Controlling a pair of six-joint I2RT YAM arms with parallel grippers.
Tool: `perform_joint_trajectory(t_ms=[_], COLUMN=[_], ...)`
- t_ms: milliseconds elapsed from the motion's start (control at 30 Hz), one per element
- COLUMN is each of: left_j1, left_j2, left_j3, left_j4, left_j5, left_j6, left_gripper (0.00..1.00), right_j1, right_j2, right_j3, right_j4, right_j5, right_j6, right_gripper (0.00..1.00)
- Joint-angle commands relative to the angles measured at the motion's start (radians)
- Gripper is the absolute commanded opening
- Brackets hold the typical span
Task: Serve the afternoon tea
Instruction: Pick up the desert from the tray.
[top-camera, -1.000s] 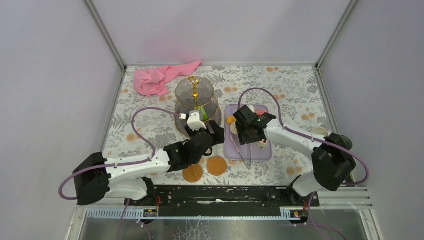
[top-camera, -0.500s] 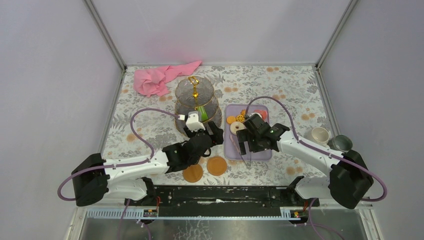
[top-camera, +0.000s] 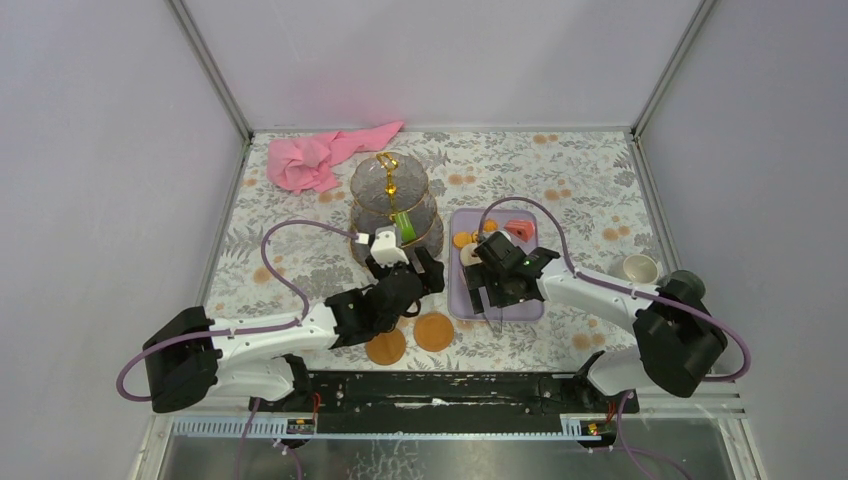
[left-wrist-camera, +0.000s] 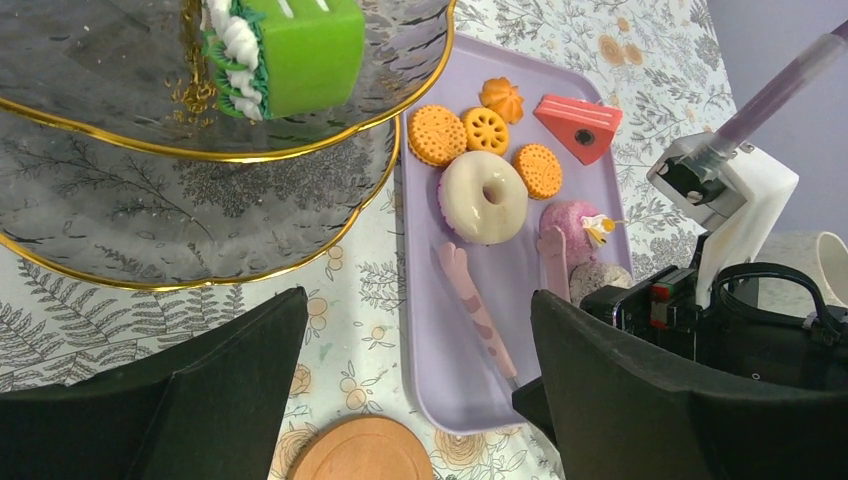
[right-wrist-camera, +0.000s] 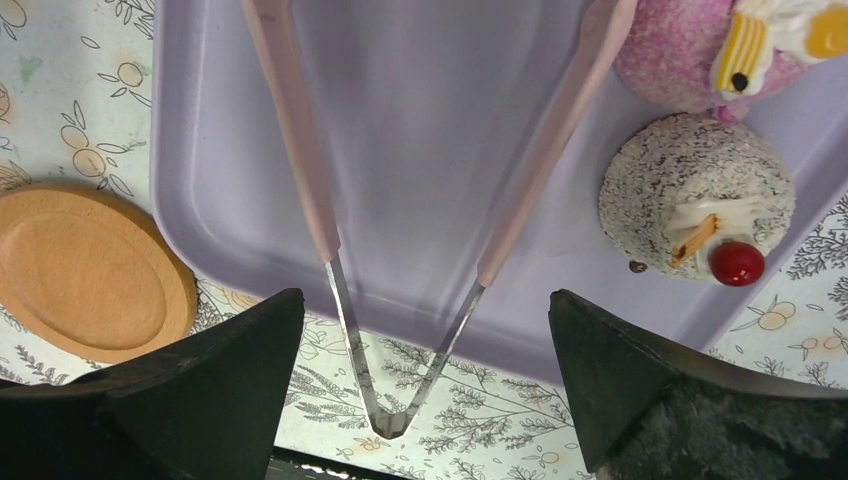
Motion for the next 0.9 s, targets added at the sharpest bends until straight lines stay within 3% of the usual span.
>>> perform_joint_trajectory(t_ms=[0,233,567,867], left_j1=[0.005,0.01,0.011,0.011], left_j2=[-0.008,-0.005,-0.027,-0.028], left_j3=[-0.022,-0.037,-0.052,-0.047], left_j4=[0.052,0.058,0.054,0.045], left_j5=[-0.032,-0.029,-0.051,-0.055], left_j6=[-0.017,-0.029,-0.033,-0.039], left_gripper=[0.9,0.9,0.9,0.9], right_j1=[0.022,0.03,0.03,0.03], right_j2=[0.025,0.071,0.096,0.126], right_j3=[0.014,0.021,-0.009,0.015], right_j4=[0.03,0.033,0.105,0.118], right_j5=[0.024,0.068,0.101,0.09], right_j6=[0.004,-0.001,-0.033,-0.058], right_gripper=[0.99,0.99,0.82,0.78])
